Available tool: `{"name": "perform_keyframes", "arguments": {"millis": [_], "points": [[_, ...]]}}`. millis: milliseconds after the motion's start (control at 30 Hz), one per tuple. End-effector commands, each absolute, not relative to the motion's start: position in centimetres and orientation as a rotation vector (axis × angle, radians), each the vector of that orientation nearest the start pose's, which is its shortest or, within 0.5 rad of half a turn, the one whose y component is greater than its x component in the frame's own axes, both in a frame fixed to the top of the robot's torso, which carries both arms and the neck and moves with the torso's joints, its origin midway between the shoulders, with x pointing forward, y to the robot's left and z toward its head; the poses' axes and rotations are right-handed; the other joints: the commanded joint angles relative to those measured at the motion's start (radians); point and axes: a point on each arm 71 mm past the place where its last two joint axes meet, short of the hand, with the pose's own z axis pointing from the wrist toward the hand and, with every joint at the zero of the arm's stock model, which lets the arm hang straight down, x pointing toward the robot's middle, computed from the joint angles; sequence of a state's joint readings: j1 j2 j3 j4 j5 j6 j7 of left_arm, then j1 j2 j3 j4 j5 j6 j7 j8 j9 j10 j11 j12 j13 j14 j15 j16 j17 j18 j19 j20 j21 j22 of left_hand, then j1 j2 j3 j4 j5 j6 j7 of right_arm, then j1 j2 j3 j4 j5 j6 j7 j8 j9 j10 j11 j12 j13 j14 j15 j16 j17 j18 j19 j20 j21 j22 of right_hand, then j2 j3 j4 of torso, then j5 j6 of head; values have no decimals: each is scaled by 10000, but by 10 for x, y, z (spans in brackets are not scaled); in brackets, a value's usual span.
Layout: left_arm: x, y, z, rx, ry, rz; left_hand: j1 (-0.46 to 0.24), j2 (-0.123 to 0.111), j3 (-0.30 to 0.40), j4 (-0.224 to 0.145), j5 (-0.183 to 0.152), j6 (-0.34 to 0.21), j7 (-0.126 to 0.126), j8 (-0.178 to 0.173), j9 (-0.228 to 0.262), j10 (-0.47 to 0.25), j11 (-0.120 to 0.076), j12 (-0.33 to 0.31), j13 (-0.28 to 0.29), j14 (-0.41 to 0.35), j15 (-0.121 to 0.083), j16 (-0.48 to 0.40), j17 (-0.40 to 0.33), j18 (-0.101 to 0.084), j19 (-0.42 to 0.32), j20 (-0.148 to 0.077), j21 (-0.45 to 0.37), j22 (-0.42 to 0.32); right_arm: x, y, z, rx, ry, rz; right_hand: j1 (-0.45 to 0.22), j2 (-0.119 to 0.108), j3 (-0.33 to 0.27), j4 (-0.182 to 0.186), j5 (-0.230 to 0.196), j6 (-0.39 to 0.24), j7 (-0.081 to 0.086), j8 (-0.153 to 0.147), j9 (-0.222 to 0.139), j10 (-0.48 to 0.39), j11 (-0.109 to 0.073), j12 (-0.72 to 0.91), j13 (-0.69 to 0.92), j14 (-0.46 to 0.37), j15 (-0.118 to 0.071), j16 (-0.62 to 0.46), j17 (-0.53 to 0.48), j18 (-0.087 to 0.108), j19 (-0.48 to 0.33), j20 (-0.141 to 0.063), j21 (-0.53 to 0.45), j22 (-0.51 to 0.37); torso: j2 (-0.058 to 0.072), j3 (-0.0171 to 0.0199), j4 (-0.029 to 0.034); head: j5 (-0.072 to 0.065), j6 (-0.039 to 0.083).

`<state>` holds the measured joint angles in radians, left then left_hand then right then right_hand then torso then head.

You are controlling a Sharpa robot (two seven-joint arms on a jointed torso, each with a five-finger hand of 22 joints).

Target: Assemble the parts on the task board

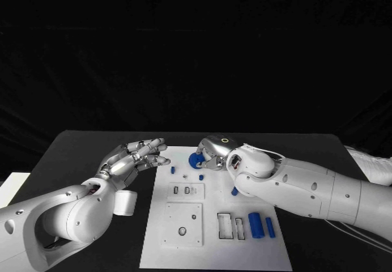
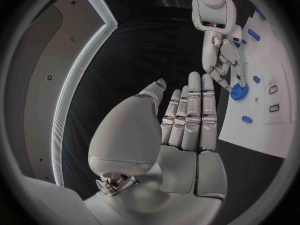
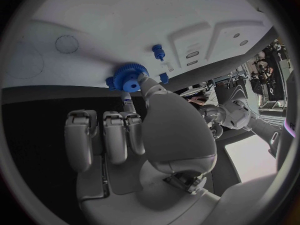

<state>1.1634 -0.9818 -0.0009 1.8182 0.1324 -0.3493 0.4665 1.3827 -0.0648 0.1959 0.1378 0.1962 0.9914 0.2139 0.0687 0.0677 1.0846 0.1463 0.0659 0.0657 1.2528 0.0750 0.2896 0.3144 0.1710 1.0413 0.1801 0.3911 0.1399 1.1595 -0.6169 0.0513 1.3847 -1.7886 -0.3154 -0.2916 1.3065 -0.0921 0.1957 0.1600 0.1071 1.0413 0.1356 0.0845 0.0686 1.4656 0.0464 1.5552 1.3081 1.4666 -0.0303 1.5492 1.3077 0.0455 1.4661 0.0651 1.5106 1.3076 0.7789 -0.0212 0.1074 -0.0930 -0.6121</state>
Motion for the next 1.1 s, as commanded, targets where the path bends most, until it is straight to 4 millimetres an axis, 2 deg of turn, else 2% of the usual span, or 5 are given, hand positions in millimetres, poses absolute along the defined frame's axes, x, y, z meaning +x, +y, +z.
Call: {"name": "perform_keyframes", "arguments": {"millis": [33, 133, 267, 800, 1100], "points": [[430, 194, -154, -12283, 13539, -17554, 85, 15, -9, -71, -30, -58, -11, -38, -6, -75, 18, -17, -1, -47, -8, -45, 7, 100, -44, -7, -61, -16, 512, -129, -180, -3123, 15509, 4403, -576, -375, -375, 532, -255, -864, 172, -193, -65, 860, 207, -186, 2361, 896, 200, -51, 1927, -160, 386, 215, 53, 1269, 0, -4, 0, -27, 21], [430, 194, -154, -12285, 13540, -17549, 85, 15, -9, -71, -30, -58, -11, -38, -6, -75, 18, -17, -1, -47, -8, -45, 7, 100, -44, -7, -61, -16, 513, -129, -182, -3110, 15707, 4339, -1427, -552, -1110, 1324, -141, -1064, 274, -227, -36, 821, 297, -253, 2314, 898, 293, -46, 1940, -157, 385, 354, 55, 1273, 0, -5, 6, -40, 28], [430, 194, -154, -12288, 13542, -17540, 85, 15, -9, -71, -30, -58, -11, -38, -6, -75, 18, -17, -1, -47, -8, -45, 7, 100, -44, -7, -61, -16, 514, -130, -185, -3195, 16036, 4224, -2383, -90, -2029, 1328, 751, -985, 276, -194, -6, 845, 310, -211, 2352, 909, 321, -22, 2000, -155, 383, 410, 61, 1282, 1, -7, 7, -45, 24], [430, 195, -154, -12319, 13540, -17450, 173, 6, 29, -164, -27, -91, -9, -42, -7, -110, 19, -19, -3, -59, -14, -66, 42, 106, -52, -11, -52, -18, 516, -137, -184, -2741, 15918, 4343, -2566, 628, -2482, 1312, 1230, -617, 170, -154, 12, 903, 218, -115, 2430, 936, 250, 27, 2128, -176, 432, 355, 106, 1384, 4, 3, -7, -74, 35], [430, 196, -154, -12319, 13535, -17448, 173, 7, 29, -164, -27, -92, -8, -42, -7, -111, 19, -19, -3, -59, -14, -67, 43, 106, -52, -10, -52, -18, 511, -142, -175, -2372, 14841, 4904, -2375, 730, -2546, 1265, 1357, -512, 135, -141, 17, 941, 187, -48, 2480, 952, 227, 55, 2200, -195, 477, 333, 144, 1472, 7, 8, -2, -83, 53]]}}
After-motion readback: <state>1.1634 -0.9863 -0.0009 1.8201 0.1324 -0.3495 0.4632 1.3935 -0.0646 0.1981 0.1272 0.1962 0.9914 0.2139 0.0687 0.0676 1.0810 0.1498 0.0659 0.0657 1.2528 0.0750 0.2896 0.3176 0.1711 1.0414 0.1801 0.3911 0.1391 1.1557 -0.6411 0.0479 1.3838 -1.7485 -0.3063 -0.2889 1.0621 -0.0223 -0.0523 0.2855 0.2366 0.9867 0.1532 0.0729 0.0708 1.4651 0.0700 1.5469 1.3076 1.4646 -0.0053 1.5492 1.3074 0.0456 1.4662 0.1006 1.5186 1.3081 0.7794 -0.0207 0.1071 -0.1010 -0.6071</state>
